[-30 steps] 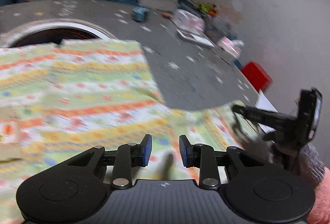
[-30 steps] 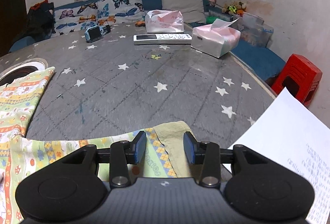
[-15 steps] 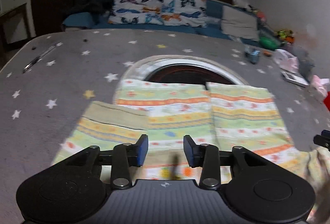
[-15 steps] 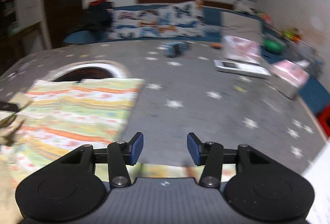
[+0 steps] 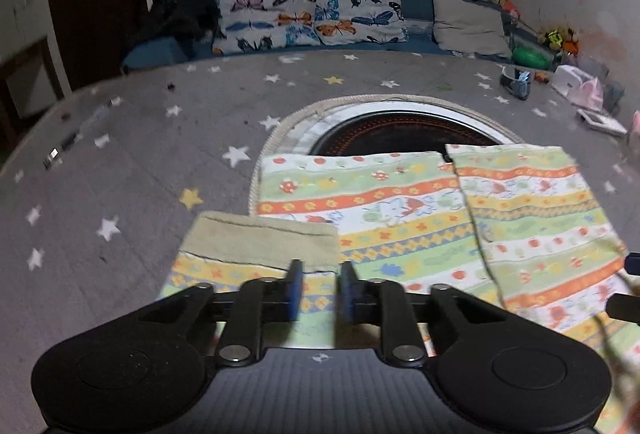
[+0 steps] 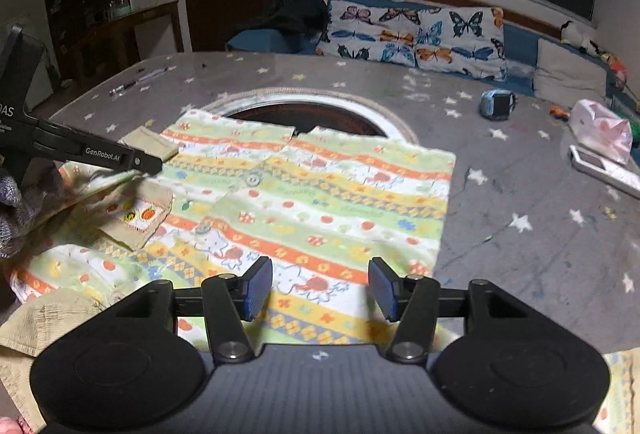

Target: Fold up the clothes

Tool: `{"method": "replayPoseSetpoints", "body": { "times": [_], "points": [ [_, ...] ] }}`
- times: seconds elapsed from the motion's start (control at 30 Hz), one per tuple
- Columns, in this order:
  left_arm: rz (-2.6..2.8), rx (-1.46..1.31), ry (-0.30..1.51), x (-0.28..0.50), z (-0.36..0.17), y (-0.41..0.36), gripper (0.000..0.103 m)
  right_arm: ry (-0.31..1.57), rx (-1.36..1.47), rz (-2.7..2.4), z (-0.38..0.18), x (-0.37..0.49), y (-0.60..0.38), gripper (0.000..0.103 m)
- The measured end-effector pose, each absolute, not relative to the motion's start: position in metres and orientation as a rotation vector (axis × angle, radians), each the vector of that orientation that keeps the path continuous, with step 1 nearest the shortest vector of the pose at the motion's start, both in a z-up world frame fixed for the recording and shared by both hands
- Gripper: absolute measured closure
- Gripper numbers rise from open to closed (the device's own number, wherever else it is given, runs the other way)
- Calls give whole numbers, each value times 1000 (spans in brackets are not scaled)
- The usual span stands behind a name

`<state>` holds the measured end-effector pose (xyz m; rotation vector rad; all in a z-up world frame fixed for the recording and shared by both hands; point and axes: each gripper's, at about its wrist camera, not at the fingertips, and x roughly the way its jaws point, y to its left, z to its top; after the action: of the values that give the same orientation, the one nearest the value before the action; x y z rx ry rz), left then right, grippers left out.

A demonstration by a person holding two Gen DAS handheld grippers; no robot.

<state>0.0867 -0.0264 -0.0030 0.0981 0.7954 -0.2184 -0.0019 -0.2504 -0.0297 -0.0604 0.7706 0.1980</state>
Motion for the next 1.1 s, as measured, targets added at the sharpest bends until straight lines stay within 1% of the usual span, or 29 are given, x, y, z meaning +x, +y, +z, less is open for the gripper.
{"method": "replayPoseSetpoints", "body": {
  "times": [0.07,0.17,0.43,0.63,0.77,0.93,1.1],
  "points": [
    [-221,67,795,88,-2,-20,98,784,-55,196,-34,-2,-250,49],
    [-219,2,785,88,2,-8,100,790,-56,190,-37,-3,-250,49],
    [-161,-112,700,74,30,28,101,789,-57,175,-36,-4,-253,48],
    [-54,-212,609,39,56,83,101,792,-55,176,-37,-4,-253,48],
    [27,-246,570,10,64,122,101,790,-59,180,-38,-5,-249,48],
    [143,-245,596,-18,50,160,101,789,-69,186,-38,-5,-244,48],
    [244,-191,676,-30,22,179,101,797,-79,185,-40,-3,-241,48]
  ]
}}
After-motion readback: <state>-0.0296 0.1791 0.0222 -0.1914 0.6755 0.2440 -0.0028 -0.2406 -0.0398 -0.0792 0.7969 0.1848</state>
